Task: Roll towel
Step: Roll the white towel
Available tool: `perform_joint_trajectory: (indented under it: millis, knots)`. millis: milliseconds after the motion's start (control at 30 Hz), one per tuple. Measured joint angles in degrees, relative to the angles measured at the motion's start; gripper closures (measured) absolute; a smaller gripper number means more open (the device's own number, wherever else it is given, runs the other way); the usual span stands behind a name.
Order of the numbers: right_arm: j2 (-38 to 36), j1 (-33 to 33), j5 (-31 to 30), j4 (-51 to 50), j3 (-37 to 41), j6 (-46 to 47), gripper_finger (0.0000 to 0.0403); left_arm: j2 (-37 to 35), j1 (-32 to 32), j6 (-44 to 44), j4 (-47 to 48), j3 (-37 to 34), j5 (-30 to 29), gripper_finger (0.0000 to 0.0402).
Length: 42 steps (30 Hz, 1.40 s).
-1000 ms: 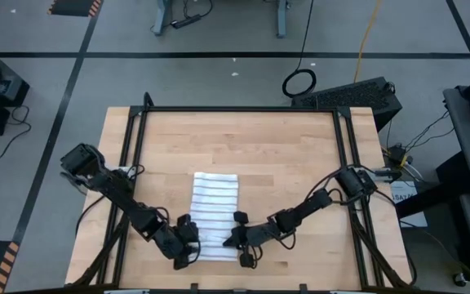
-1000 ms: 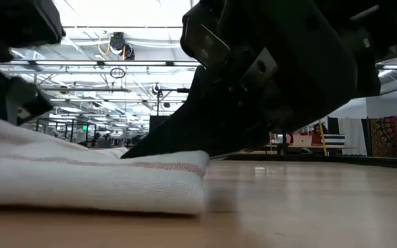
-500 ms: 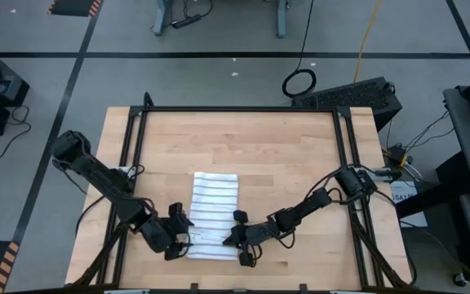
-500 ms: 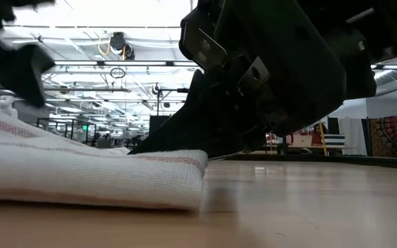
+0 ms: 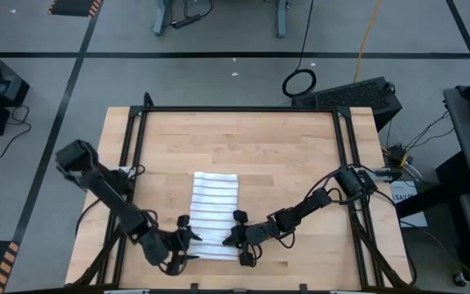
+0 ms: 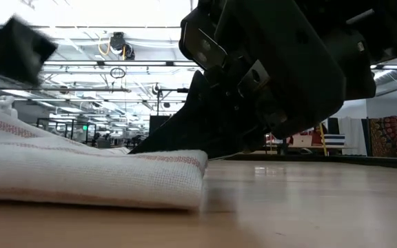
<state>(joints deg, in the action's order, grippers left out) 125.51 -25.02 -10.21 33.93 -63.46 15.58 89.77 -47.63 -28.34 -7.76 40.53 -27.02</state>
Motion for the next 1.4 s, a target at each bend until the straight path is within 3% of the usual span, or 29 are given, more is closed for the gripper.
perform_joint_trajectory:
  millis: [167, 367, 500, 633, 800, 1100, 1400]
  knots:
    - [0.0, 0.0, -0.01, 0.02, 0.0, -0.01, 0.0403, 6.77, -0.57, -4.61, 0.32, -0.1, -0.24, 0.0224]
    - [0.02, 0.0, -0.03, 0.01, 0.0, -0.03, 0.0403, 8.72, -1.29, -9.81, 0.81, -0.04, -1.01, 0.0343]
    - [0.02, 0.04, -0.12, -0.15, 0.0, -0.03, 0.0403, 8.72, -2.06, -11.21, 0.89, -0.02, -1.87, 0.0384]
    - [-0.86, 0.07, -0.16, -0.59, 0.07, -1.17, 0.0403, 8.72, -2.63, -13.24, 1.35, -0.02, -3.29, 0.0379]
    - [-5.23, -0.23, -0.36, -1.96, 0.13, -4.14, 0.0397, 8.72, -2.7, -14.27, 1.51, -0.02, -3.48, 0.0335]
    - [-7.32, -5.14, -0.85, -4.48, 0.07, -4.69, 0.032, 8.72, -2.67, -14.84, 2.68, -0.02, -4.97, 0.0278]
    - [-3.42, -8.25, -13.23, 0.67, 0.04, -4.96, 0.0259, 8.72, -2.65, -14.84, 3.62, -0.02, -5.41, 0.0271]
